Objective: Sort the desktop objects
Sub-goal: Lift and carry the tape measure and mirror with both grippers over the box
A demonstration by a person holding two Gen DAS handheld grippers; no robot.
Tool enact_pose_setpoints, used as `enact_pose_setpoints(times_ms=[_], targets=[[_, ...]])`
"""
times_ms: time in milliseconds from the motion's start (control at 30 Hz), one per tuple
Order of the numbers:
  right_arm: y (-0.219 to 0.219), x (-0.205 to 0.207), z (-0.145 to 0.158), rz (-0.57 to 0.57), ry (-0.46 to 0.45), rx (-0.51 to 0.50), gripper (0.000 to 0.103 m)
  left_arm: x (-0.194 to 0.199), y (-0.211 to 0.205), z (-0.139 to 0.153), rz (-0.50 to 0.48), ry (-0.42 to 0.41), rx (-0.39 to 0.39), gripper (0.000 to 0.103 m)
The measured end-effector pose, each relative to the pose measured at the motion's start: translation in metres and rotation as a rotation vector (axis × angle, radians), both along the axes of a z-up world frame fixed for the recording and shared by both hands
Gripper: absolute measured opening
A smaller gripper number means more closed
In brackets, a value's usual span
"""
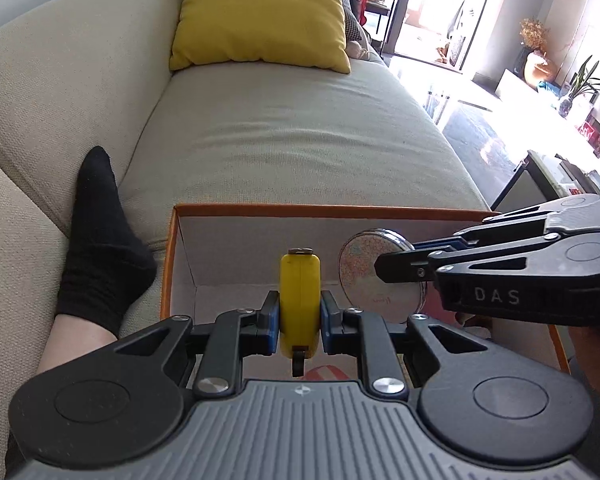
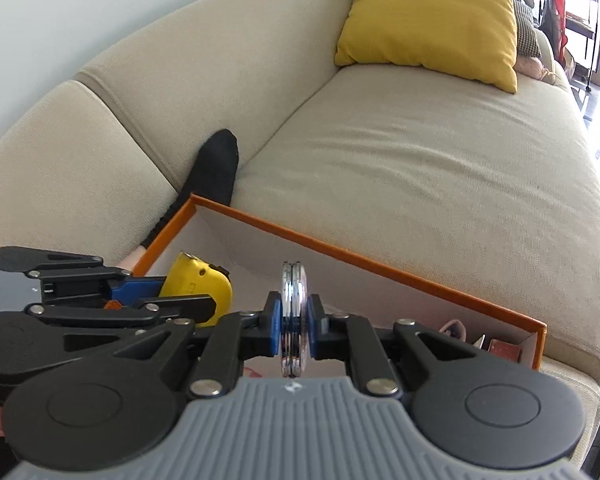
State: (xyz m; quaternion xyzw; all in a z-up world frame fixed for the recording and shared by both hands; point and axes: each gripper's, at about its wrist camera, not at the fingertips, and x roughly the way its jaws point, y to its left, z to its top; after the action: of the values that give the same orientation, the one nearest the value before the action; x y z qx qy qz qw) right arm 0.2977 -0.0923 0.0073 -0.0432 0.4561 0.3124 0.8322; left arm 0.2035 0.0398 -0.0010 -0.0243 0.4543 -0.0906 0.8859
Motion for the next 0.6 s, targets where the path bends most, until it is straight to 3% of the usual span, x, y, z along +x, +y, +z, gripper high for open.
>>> enact_pose_setpoints(times_ms=[367, 500, 600], targets=[[0.013, 0.017, -0.05, 0.012, 0.12, -0.086, 0.014, 0.008, -0.01, -0.027, -0.05, 0.047, 0.022, 0.022], [0.012, 0.018, -0.051, 0.019, 0.108, -0.127, 0.016, 0.011, -0.01, -0.034, -0.058, 0.061, 0.019, 0.022], [0.017, 0.017, -0.049, 0.039, 0.047, -0.216, 0.02, 0.013, -0.012, -0.038, -0.063, 0.069, 0.016, 0.022]])
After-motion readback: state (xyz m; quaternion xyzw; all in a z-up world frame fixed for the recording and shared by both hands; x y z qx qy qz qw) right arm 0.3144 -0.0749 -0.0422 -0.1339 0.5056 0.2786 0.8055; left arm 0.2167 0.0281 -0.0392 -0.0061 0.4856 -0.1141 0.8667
